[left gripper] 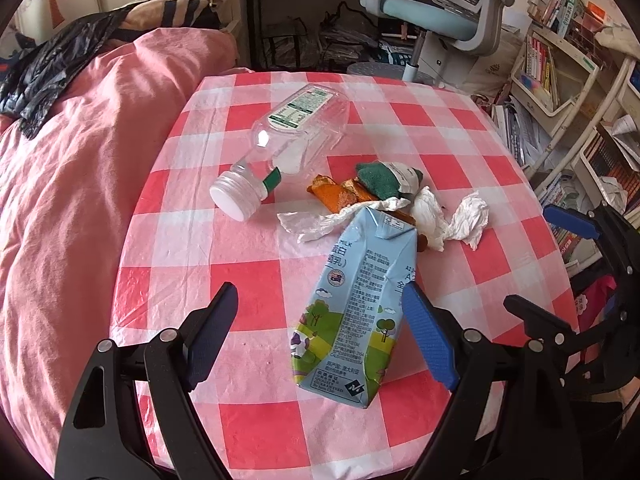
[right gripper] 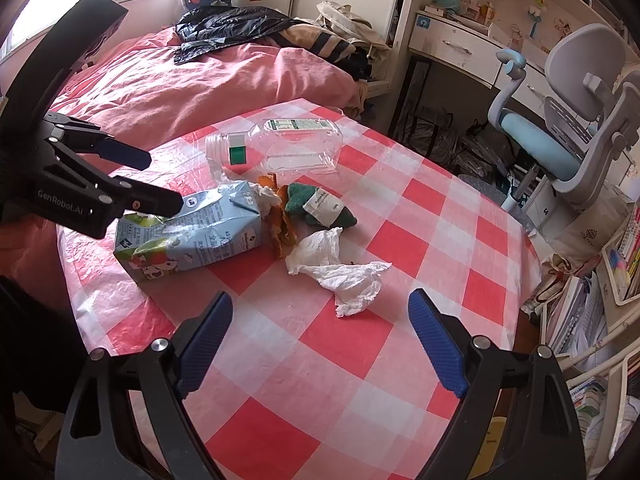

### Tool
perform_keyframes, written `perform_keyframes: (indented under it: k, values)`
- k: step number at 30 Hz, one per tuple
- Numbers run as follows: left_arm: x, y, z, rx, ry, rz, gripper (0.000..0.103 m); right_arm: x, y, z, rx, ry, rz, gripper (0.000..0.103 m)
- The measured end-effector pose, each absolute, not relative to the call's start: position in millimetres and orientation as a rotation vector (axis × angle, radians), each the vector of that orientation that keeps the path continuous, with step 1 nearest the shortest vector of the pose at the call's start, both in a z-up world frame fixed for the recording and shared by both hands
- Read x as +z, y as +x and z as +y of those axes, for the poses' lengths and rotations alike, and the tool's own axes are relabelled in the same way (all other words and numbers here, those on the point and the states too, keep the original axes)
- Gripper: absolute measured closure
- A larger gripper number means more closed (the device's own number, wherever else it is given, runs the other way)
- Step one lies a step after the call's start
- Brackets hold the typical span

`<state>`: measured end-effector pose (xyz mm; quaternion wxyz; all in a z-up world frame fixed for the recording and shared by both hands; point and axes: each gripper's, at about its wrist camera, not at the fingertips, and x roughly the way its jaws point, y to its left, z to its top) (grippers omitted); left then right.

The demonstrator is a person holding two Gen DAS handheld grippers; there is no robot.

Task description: Collect trash

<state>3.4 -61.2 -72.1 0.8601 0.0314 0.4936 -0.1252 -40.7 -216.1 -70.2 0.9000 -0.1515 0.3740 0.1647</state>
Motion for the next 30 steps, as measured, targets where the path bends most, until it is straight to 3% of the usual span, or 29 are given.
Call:
perform_keyframes:
  k: [7, 15, 19, 23, 30]
  values:
    - [-91.1, 17.1, -46.7, -0.292, -0.067, 1.126, 0.022, -65.5, -39.8, -222.8, 0.346, -0.251, 0.760, 0.017]
    - [-126.7, 10.5, -83.8, -0.507, -0.162, 1.283, 0.022, -55.6, -46.8, -227.7, 0.346, -0.234, 0.732, 0.017]
    - [-117.4, 2.2, -93.9, -0.607, -0.194, 1.248, 0.021, -52.8, -44.8, -240.2, 0.314, -0.199, 0.735, 0.017]
    - [-77.5, 3.5, -64.1, -0.477, -0.160, 1.096, 0.021, -48.6, -42.6, -251.1, 0.328, -0.083, 0.741, 0.017]
    - [-51.7, 17.3, -34.8, -0.208, 0.058, 0.929, 0.025, -62.5, -29.7, -201.1, 0.528, -0.012, 0.806, 0.017]
